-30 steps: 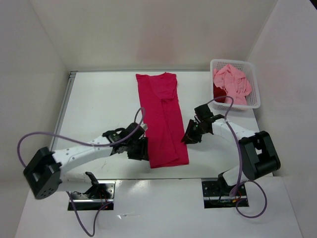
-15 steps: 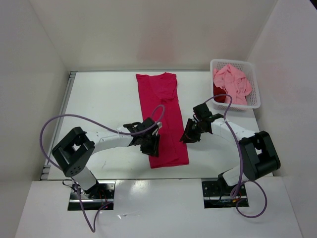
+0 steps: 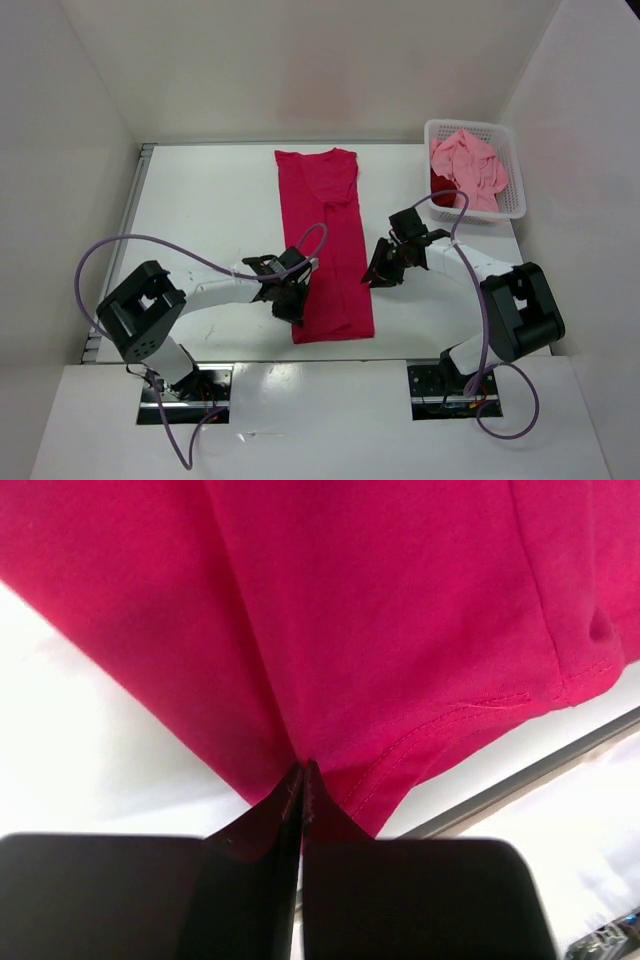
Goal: Fold and stack the t-shirts
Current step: Grab the bottom of the folded rectangular tshirt with both arms
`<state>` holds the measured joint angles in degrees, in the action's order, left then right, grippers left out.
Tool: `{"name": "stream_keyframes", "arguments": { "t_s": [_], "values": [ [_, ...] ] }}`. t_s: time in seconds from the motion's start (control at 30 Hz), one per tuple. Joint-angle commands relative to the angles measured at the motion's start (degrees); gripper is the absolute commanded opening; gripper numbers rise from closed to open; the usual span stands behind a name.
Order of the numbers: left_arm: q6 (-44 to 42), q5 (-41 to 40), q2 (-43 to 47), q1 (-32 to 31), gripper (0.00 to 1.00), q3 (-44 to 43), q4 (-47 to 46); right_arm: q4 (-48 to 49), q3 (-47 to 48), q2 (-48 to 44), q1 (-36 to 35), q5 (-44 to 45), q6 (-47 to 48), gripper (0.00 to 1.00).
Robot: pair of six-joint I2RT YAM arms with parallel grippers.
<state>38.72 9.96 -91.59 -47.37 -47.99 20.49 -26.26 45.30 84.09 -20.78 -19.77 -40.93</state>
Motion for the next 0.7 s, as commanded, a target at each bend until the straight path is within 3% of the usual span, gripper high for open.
{"name": "stream_keyframes", "arguments": {
  "t_s": [0.0, 0.1, 0.2, 0.3, 0.4, 0.47, 0.67],
  "values": [
    [-2.33, -1.35, 3.78, 0.0, 0.01, 2.02, 4.03, 2.0, 0.93, 0.81, -0.41, 0.08, 0.32, 0.35],
    [-1.2, -0.82, 4.93, 0.0, 0.13, 2.02, 5.17, 2.0, 0.93, 0.81, -0.41, 0.08, 0.32, 0.35],
    [-1.19, -0.82, 6.33, 0.0, 0.44, 2.02, 5.7, 2.0, 0.4, 0.81, -0.41, -0.53, 0.32, 0.39],
    [-0.58, -0.82, 9.23, 0.0, 0.67, 0.01, 7.98, 2.0, -0.3, 0.81, -0.41, -0.53, 0.32, 0.41],
    [0.57, -1.61, 11.52, 1.32, 0.78, -1.93, 9.13, 2.0, -1.44, 0.29, -0.41, -1.15, -0.73, 0.43],
    [1.26, 1.11, 11.35, 1.94, 1.0, -1.93, 9.13, 2.0, -2.93, -1.2, -1.02, -1.15, -1.43, 0.43],
    [12.77, 9.73, 14.22, 2.99, 1.0, 8.77, 0.44, 2.62, -12.15, -9.82, -5.06, -1.15, -11.53, 0.4]
  ]
}}
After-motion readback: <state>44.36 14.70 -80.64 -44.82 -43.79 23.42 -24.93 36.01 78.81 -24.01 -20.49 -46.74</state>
